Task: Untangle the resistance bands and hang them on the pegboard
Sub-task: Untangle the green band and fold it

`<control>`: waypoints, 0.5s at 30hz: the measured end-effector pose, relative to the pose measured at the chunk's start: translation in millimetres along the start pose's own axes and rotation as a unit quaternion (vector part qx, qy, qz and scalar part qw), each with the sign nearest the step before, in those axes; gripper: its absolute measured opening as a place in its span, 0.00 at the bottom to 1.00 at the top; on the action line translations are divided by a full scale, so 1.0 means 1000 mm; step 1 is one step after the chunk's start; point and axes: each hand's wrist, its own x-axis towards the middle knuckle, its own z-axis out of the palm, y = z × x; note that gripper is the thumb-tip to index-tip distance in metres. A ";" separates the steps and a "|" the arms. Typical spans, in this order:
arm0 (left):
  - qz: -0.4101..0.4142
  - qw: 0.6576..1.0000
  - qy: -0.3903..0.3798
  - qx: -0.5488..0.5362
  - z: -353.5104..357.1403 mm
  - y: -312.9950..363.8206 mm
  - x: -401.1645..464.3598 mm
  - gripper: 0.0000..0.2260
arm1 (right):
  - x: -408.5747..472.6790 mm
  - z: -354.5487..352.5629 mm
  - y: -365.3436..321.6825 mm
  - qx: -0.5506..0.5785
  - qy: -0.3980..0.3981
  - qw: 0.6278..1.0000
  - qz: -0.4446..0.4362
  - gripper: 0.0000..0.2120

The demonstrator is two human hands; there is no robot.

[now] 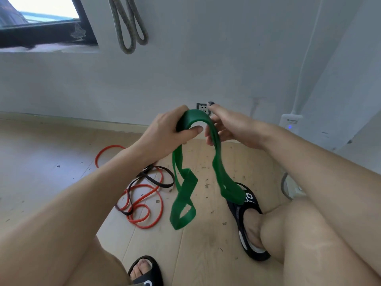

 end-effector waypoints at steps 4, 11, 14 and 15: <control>0.012 1.000 0.000 -0.018 0.000 0.003 -0.002 0.06 | 0.003 0.016 -0.015 0.025 -0.009 0.995 -0.097 0.32; 0.007 0.998 -0.052 0.033 -0.002 -0.015 -0.008 0.13 | 0.001 0.020 -0.025 -0.027 0.081 0.984 -0.155 0.19; -0.007 0.997 -0.081 0.018 0.004 -0.029 -0.007 0.12 | -0.002 0.024 -0.034 -0.023 0.096 0.980 -0.175 0.19; -0.015 0.995 -0.096 0.023 0.005 -0.035 -0.008 0.11 | -0.004 0.023 -0.037 -0.015 0.106 0.978 -0.180 0.19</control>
